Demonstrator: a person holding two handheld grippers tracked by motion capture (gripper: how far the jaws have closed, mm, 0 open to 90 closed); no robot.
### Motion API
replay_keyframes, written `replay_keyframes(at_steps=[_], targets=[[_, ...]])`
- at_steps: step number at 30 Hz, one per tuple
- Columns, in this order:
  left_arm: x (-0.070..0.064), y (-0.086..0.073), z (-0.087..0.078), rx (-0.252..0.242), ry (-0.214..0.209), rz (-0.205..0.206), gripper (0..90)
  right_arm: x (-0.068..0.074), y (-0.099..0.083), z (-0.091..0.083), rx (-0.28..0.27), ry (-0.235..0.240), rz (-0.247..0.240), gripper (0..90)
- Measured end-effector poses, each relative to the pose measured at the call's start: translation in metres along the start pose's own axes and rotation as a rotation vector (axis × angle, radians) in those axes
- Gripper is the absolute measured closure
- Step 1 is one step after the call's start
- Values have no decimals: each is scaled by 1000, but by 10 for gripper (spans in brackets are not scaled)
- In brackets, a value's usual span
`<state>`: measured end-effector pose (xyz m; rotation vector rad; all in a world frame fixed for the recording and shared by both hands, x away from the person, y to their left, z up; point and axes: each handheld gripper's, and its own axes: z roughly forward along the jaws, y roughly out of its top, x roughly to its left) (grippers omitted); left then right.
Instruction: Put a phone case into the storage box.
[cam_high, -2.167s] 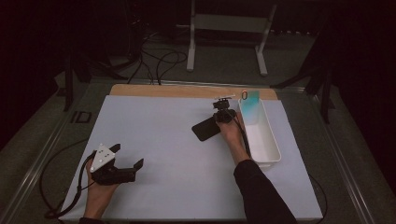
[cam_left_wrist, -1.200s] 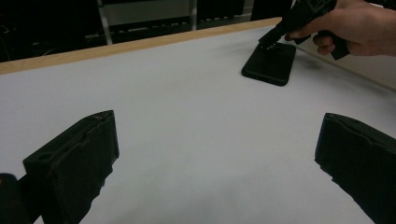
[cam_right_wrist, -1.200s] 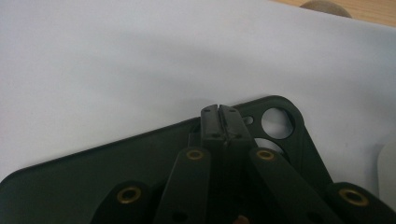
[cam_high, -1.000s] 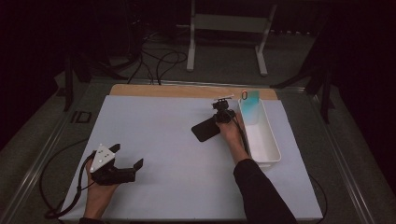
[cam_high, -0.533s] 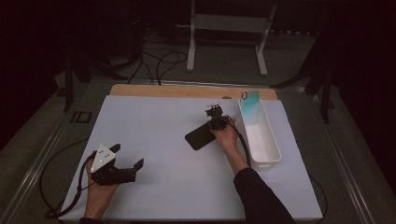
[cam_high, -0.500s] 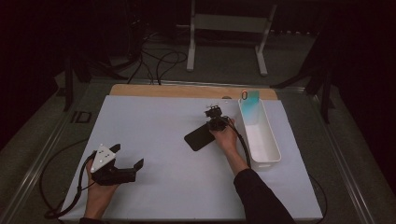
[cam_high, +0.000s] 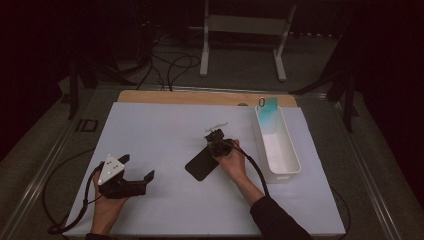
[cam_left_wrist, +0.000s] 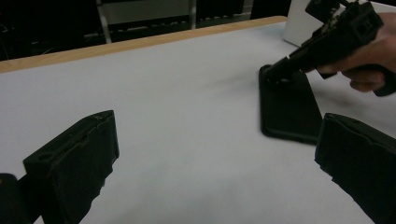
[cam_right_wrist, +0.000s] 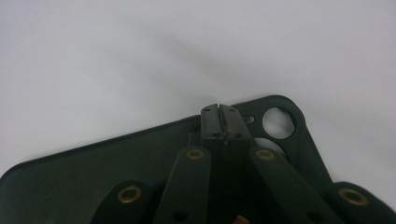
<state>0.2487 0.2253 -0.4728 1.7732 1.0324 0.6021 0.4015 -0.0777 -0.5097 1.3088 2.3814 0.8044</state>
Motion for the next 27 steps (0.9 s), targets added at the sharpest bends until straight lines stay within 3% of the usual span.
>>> replay_keyframes(at_steps=[7,13,19,27], targets=[[0,0,1,0,-1,-1,4,29,-11,-7,-13,54,-63,900],[-1,0,1,2,-1,0,4,43,-17,-12,-13,89,-108,900],[-1,0,1,2,-1,0,4,45,-18,-14,-4,107,-125,897],[0,0,0,1,2,2,4,34,-11,-32,-61,137,-140,691]])
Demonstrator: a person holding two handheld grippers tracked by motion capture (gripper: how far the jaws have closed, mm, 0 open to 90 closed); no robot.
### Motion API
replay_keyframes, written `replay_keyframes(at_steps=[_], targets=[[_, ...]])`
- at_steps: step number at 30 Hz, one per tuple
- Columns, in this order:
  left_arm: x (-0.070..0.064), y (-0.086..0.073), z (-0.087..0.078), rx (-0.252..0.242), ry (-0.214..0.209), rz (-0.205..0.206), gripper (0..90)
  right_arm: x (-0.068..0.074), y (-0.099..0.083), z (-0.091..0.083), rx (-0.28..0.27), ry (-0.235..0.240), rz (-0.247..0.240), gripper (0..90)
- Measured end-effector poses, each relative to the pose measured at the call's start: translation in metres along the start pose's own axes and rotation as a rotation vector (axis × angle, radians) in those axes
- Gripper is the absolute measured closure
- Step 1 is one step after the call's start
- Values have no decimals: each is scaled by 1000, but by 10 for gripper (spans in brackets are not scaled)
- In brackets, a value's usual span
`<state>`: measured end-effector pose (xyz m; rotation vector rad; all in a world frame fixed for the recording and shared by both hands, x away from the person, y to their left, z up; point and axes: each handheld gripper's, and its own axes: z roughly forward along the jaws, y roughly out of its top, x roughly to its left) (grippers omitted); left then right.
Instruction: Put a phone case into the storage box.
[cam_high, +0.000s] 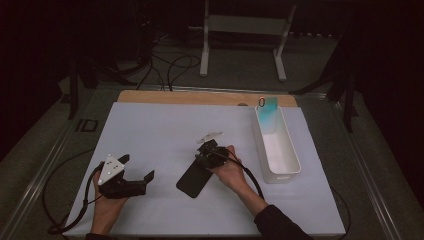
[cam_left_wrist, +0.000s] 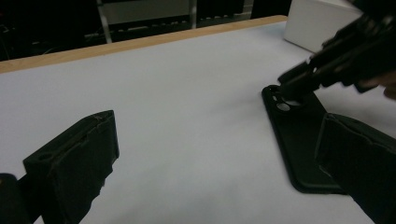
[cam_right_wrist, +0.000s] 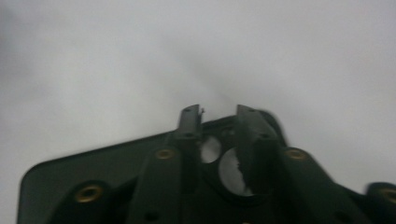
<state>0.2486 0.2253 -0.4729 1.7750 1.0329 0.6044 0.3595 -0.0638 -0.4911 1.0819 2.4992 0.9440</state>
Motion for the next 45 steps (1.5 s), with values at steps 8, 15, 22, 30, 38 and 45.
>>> replay_keyframes(at_steps=[8,15,22,30,38,45], targets=[[1,1,-2,-9,5,-5,4,-21,3,-45,-131,29,22,464],[2,2,-6,-17,13,-6,4,-34,-10,-88,-237,30,-8,281],[3,3,-8,-24,19,-8,4,-51,-41,-130,-377,-1,2,184],[4,4,-13,-40,31,-15,4,-63,-86,-162,-523,-51,-11,137],[5,6,-17,-50,39,-17,4,-69,-131,-175,-601,-113,29,132],[2,8,-17,-49,34,-10,4,-67,-145,-176,-612,-141,37,133]])
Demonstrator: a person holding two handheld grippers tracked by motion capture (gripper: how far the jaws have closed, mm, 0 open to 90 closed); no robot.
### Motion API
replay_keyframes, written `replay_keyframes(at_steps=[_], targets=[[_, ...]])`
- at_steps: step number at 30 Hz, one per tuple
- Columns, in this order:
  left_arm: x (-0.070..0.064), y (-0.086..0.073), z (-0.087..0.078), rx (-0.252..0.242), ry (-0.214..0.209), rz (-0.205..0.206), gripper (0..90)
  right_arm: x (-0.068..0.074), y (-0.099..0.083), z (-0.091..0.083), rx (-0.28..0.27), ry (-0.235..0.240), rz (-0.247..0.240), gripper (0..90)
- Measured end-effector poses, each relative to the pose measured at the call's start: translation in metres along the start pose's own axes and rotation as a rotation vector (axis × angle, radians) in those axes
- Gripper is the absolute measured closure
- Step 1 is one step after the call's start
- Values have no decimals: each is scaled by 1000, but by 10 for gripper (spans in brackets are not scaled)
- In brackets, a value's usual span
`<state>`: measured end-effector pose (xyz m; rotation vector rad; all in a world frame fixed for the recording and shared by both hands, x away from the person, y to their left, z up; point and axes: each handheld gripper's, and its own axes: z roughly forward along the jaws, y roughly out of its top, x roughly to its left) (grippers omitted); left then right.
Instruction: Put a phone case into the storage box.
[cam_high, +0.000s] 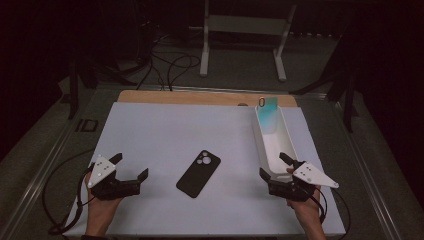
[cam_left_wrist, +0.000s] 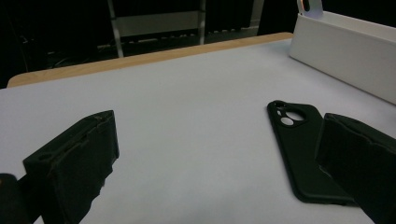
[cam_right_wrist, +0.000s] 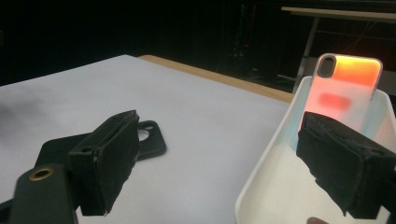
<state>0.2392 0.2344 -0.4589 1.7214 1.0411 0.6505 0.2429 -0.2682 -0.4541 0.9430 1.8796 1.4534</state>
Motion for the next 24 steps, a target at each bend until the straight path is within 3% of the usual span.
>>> replay_keyframes(at_steps=[8,13,18,24], targets=[[-13,8,6,52,-14,21,2,1,-5,3,16,-2,8,134],[-29,16,24,150,-40,51,1,1,-6,3,19,-6,14,134],[-45,19,46,248,-95,70,0,0,-7,3,22,-8,26,133],[-64,18,67,330,-135,91,0,0,-7,2,20,-6,39,134]])
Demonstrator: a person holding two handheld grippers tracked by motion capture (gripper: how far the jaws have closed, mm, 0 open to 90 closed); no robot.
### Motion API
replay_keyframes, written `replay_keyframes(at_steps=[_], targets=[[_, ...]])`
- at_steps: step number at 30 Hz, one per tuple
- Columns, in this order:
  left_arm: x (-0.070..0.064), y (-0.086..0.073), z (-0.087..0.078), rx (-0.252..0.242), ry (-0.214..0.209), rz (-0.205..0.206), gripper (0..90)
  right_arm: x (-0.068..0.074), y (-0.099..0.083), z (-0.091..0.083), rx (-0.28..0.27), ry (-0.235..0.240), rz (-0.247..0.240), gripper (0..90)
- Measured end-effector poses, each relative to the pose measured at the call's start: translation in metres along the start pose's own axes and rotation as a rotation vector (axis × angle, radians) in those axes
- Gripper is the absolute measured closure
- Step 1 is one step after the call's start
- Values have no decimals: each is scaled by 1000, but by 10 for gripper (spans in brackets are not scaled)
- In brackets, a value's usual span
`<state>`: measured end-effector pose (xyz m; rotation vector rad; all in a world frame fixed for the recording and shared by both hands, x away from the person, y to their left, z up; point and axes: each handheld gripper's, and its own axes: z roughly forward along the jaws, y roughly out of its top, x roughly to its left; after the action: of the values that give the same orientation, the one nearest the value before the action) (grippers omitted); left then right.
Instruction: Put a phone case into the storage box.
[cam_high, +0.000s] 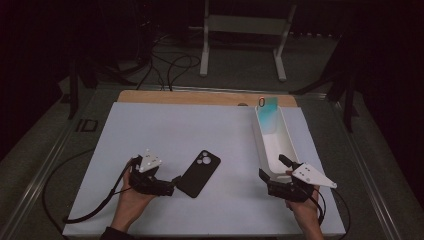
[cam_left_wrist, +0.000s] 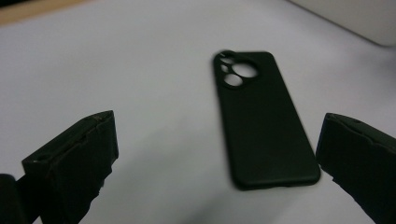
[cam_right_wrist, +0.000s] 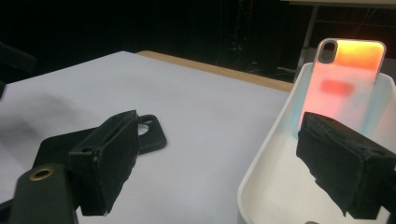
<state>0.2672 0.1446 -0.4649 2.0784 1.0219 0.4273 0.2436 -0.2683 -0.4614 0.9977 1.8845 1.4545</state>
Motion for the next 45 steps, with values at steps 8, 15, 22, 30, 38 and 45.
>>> replay_keyframes(at_steps=[8,15,22,30,38,45], targets=[[-19,5,30,85,-35,12,0,0,-1,1,6,0,4,134],[-31,7,55,141,-47,10,0,0,-2,2,8,2,11,134],[-38,8,71,178,-47,-2,0,-1,-2,2,9,2,14,134],[-46,2,86,228,-12,24,0,-2,-3,3,15,-2,18,135],[-44,-2,92,241,16,21,2,-2,-4,3,17,-6,14,136],[-42,2,87,277,4,15,127,-2,-4,3,16,-10,12,137]])
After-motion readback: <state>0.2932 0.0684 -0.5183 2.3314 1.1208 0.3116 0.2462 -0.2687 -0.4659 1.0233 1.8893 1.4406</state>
